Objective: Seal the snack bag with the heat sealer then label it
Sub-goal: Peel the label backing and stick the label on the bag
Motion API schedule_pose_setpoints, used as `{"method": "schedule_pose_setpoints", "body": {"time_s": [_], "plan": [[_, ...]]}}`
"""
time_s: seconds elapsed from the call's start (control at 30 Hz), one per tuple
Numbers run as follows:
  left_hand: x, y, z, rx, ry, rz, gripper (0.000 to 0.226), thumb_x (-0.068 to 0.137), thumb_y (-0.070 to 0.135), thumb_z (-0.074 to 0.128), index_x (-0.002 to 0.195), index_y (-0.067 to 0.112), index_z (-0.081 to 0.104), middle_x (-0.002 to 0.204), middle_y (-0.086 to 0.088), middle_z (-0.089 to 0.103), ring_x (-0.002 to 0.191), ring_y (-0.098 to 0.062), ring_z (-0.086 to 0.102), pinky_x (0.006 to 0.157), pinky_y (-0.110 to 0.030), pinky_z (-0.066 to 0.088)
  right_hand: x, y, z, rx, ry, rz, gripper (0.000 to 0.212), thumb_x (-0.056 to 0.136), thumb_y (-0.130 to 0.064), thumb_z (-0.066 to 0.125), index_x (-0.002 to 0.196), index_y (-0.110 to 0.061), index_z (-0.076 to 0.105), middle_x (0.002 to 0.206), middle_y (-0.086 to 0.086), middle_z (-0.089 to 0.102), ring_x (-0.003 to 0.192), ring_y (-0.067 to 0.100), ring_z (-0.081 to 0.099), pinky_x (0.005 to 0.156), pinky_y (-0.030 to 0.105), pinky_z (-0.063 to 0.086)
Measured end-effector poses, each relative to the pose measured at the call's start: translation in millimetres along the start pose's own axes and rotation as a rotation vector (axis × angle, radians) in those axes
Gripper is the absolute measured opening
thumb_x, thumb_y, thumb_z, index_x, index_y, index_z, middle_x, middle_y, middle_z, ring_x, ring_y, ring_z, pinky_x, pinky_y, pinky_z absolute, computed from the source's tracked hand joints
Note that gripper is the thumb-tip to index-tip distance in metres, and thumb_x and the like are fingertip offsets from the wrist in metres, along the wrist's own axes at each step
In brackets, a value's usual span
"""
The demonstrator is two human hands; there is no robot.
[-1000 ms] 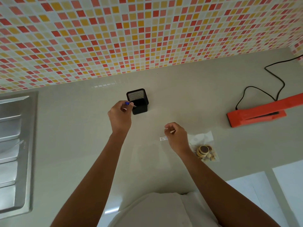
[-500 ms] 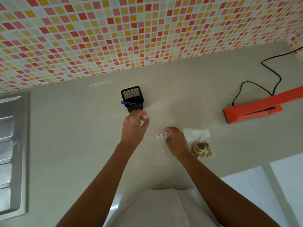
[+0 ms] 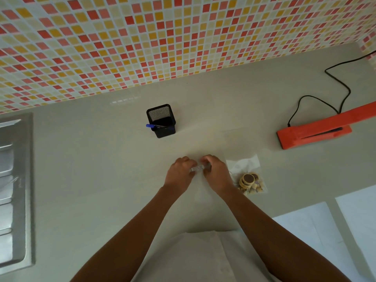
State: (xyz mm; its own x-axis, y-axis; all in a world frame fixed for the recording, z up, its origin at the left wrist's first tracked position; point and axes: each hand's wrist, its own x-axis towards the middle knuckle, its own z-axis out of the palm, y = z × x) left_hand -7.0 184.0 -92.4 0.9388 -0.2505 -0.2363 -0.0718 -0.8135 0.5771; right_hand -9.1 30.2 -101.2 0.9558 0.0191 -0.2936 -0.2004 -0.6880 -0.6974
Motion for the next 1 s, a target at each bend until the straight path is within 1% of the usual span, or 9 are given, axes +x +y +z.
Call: {"method": "schedule_pose_setpoints", "body": {"time_s": [0.23,0.37,0.5,0.53,0.6,0.67,0.77,0.9,1.0], "plan": [[0,2,5,-0.038,0.005,-0.065,0.017,0.086,0.007,0.070,0.103,0.010,0.073,0.098,-0.010,0.067,0.091,-0.026,0.060,0.072,-0.022,0.039,3,5,1,0.032,-0.015,0.011,0.042,0.079,0.011,0.061,0.113,-0.012,0.066,0.102,0.002,0.069,0.090,0.015,0.063,0.079,0.017,0.047],[2,2,6,-0.039,0.000,-0.066,0.014,0.087,0.008,0.070,0.100,0.011,0.074,0.095,-0.009,0.066,0.088,-0.025,0.060,0.071,-0.022,0.040,4,7,1,0.047,-0.018,0.024,0.040,0.079,0.009,0.063,0.112,-0.013,0.066,0.097,-0.001,0.067,0.087,0.014,0.063,0.080,0.023,0.052],[1,1,5,-0.058,0.015,-0.063,0.008,0.090,0.011,0.067,0.095,0.010,0.073,0.094,-0.009,0.066,0.089,-0.024,0.060,0.073,-0.024,0.044,1,12,1,0.044,-0.059,0.039,0.027,0.082,-0.003,0.071,0.107,-0.013,0.070,0.097,-0.002,0.066,0.080,0.006,0.058,0.073,0.006,0.042],[1,0,4,-0.072,0.016,-0.061,0.009,0.091,0.014,0.067,0.095,0.009,0.072,0.094,-0.009,0.065,0.088,-0.023,0.058,0.072,-0.024,0.044,0,12,0,0.042,-0.063,0.033,0.021,0.083,-0.006,0.073,0.102,-0.013,0.072,0.095,0.000,0.068,0.075,0.004,0.056,0.069,0.005,0.040],[2,0,-2,-0.106,0.003,-0.057,0.013,0.092,0.019,0.066,0.098,0.008,0.070,0.095,-0.008,0.063,0.085,-0.020,0.056,0.071,-0.025,0.045,-1,8,-5,0.121,-0.062,0.048,0.009,0.083,-0.010,0.075,0.091,-0.015,0.075,0.088,0.002,0.072,0.066,0.004,0.054,0.066,0.014,0.042],[4,0,-14,-0.180,0.010,-0.069,0.012,0.091,0.018,0.067,0.097,0.008,0.068,0.092,-0.006,0.063,0.078,-0.018,0.056,0.069,-0.025,0.044,-4,-4,-15,0.278,-0.067,0.070,0.008,0.084,-0.012,0.077,0.086,-0.020,0.076,0.082,-0.007,0.074,0.063,0.002,0.057,0.064,0.017,0.044],[6,3,-42,-0.296,0.018,-0.074,0.007,0.092,0.017,0.067,0.089,0.011,0.066,0.078,-0.002,0.065,0.068,-0.019,0.055,0.062,-0.025,0.043,-6,-27,-36,0.485,-0.063,0.045,0.010,0.087,-0.011,0.074,0.094,-0.016,0.077,0.081,-0.013,0.073,0.066,0.001,0.058,0.061,0.017,0.046],[4,12,-76,-0.348,-0.032,-0.010,0.004,0.090,0.013,0.068,0.092,0.012,0.070,0.076,0.003,0.065,0.070,-0.024,0.057,0.066,-0.031,0.047,-5,-51,-62,0.647,-0.108,0.046,0.015,0.089,-0.012,0.072,0.102,-0.020,0.078,0.077,0.001,0.066,0.068,0.017,0.052,0.053,0.033,0.044],[1,20,-96,-0.405,-0.043,0.015,0.010,0.089,0.010,0.068,0.094,0.016,0.073,0.075,0.009,0.064,0.068,-0.014,0.053,0.064,-0.021,0.042,-2,-66,-75,0.692,-0.131,0.027,0.013,0.088,-0.010,0.073,0.097,-0.018,0.078,0.070,0.006,0.062,0.063,0.018,0.050,0.051,0.032,0.040]]}}
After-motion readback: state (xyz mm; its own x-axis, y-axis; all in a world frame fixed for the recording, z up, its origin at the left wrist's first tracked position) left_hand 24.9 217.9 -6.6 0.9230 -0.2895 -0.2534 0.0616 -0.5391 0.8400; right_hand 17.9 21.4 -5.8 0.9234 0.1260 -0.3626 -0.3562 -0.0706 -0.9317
